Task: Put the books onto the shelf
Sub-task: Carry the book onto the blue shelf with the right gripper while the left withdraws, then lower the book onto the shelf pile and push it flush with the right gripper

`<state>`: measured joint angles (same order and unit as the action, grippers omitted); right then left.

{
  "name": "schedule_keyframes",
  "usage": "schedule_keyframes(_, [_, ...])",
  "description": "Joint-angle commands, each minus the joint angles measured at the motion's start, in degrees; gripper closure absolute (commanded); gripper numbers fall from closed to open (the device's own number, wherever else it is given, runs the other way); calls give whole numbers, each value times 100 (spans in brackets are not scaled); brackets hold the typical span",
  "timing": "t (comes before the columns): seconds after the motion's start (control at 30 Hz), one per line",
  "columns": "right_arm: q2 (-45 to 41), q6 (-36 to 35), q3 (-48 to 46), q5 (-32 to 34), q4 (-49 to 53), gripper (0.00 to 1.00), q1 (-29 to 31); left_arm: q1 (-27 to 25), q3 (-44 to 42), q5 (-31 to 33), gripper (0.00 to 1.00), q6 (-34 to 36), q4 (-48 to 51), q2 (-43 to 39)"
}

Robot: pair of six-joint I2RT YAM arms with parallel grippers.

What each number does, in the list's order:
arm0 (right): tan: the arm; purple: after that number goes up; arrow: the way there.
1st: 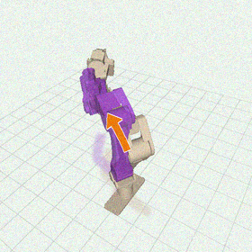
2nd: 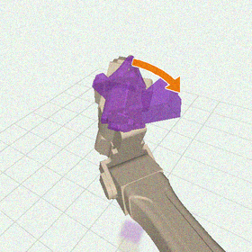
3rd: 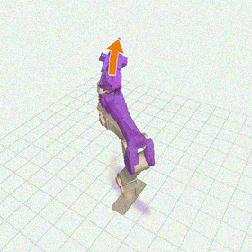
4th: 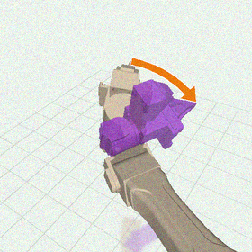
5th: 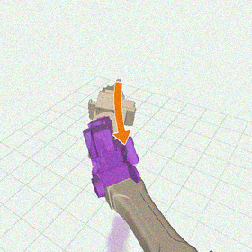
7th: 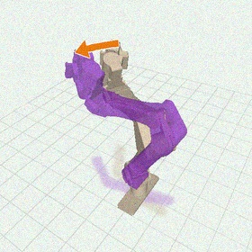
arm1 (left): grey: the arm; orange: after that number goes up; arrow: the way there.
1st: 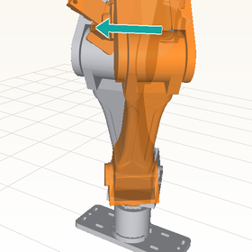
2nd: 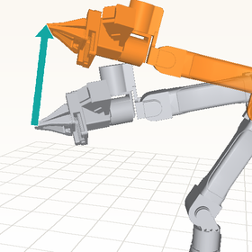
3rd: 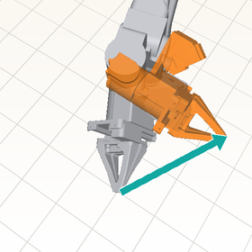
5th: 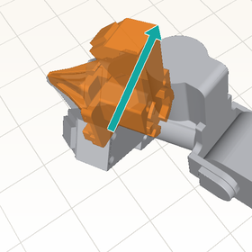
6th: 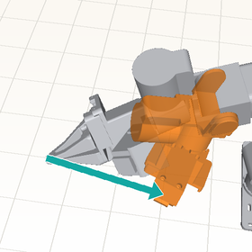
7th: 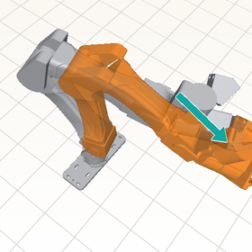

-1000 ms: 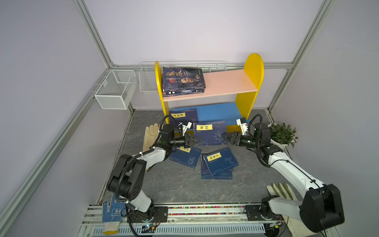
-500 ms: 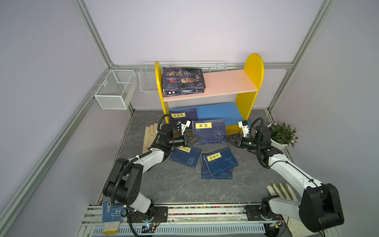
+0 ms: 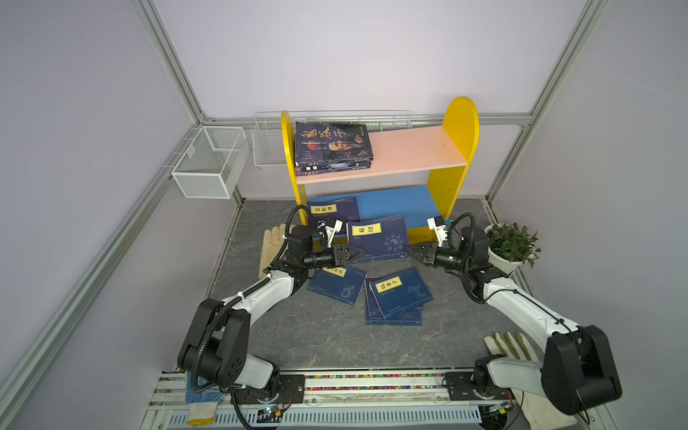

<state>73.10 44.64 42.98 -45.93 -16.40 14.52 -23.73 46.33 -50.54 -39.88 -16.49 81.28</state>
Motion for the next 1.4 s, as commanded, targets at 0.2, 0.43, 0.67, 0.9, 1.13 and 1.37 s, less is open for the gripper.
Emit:
schedule_keyframes(0.2, [572,572,590,120,-1495,91,155,562,-1431,3558,21,-383,320,-2008])
schedule_keyframes(0.43, [1532,313,1602,604,-1410,90,692,594,-2085,7179,21,-1719,2848,-4038])
schedule_keyframes(0.67, [2694,16,2814,1063,-807,90,1136,633,-2028,7519,21,-1810,3777,-4184])
schedule_keyframes(0.9, [3461,-73,3660,1212,-468,89,1278,636,-2031,7210,21,-1862,3521,-3703])
schedule_keyframes(1.13, [3900,-47,4005,1148,-338,89,1377,637,-2057,7155,21,-1865,3483,-3632])
schedule_keyframes(1.37, [4165,29,4169,1206,-327,88,1479,633,-2040,7115,21,-1840,3454,-3569])
